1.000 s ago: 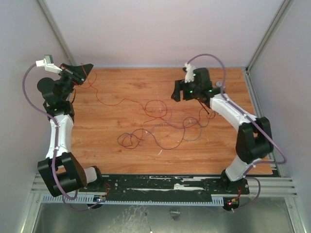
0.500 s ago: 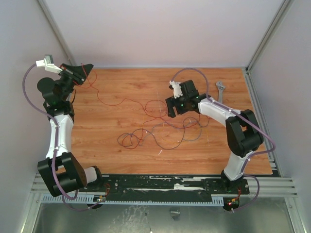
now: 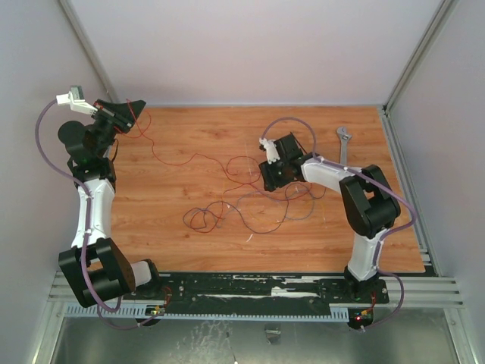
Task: Zip-tie the wires
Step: Pick up the cable at the center of the board.
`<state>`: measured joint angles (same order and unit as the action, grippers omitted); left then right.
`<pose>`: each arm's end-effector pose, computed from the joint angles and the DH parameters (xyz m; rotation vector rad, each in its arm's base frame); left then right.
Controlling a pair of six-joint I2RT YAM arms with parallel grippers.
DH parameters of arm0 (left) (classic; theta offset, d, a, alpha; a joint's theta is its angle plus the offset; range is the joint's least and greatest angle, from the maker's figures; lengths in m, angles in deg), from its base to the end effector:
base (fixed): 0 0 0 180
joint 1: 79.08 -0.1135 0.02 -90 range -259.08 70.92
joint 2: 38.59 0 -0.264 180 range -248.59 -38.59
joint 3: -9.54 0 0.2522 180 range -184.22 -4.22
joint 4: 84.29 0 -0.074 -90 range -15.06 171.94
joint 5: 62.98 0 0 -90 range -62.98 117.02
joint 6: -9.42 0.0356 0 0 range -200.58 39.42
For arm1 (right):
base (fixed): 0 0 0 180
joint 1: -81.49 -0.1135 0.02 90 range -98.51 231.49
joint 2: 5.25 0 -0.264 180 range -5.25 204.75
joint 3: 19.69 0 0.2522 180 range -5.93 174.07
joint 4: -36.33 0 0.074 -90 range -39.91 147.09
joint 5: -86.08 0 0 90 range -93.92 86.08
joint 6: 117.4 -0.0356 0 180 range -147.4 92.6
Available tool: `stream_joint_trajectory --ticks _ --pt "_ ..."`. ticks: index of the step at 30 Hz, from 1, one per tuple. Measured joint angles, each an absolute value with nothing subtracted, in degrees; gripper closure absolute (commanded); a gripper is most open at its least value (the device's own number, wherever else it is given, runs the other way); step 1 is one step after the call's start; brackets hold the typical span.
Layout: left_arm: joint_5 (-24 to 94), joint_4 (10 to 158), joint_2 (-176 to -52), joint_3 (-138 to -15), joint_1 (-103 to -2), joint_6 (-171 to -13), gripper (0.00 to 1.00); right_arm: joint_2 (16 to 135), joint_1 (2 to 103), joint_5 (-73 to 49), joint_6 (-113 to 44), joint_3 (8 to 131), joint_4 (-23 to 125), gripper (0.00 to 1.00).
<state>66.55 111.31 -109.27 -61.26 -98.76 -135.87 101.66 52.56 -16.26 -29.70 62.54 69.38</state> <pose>0.2736 0.0738 0.3906 -0.2994 1.3960 -0.9621 0.3324 0.1924 0.1688 -0.6821 2.5270 0.4761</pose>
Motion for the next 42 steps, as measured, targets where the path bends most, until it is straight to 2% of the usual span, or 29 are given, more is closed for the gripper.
stream_joint_trajectory --ticks 7,17,18,23,27,29,31,36,42 --pt "66.55 111.16 -109.27 -61.26 -98.76 -135.82 1.0 102.82 50.92 -14.16 -29.02 62.58 68.63 0.59" --pt "66.55 110.5 -109.25 -61.26 -98.76 -135.67 1.0 103.5 50.88 -12.15 -28.63 63.15 68.63 1.0" --pt "66.55 110.52 -109.25 -61.26 -98.76 -135.67 1.0 103.52 50.88 -11.69 -28.52 63.28 68.7 1.0" --pt "66.55 110.48 -109.16 -61.26 -98.76 -135.65 1.0 103.28 50.88 -6.81 -28.43 64.77 69.51 1.0" --pt "66.57 110.48 -108.81 -61.02 -98.76 -135.63 1.0 101.99 50.92 -4.67 -28.26 68.77 71.47 0.61" --pt "66.55 110.48 -108.64 -60.89 -98.76 -135.61 1.0 100.53 50.9 -5.24 -28.19 70.91 72.44 0.49" --pt "66.55 110.46 -108.55 -60.82 -98.76 -135.52 1.0 98.45 50.88 -6.86 -28.11 71.5 72.81 0.41" --pt "66.57 110.48 -108.5 -60.82 -98.76 -135.41 1.0 94.36 50.44 -12.04 -27.28 69.64 73.88 0.38" --pt "66.55 110.5 -108.5 -60.76 -98.76 -135.41 1.0 95.63 49.57 -16.12 -26.27 66.71 75.69 0.49"
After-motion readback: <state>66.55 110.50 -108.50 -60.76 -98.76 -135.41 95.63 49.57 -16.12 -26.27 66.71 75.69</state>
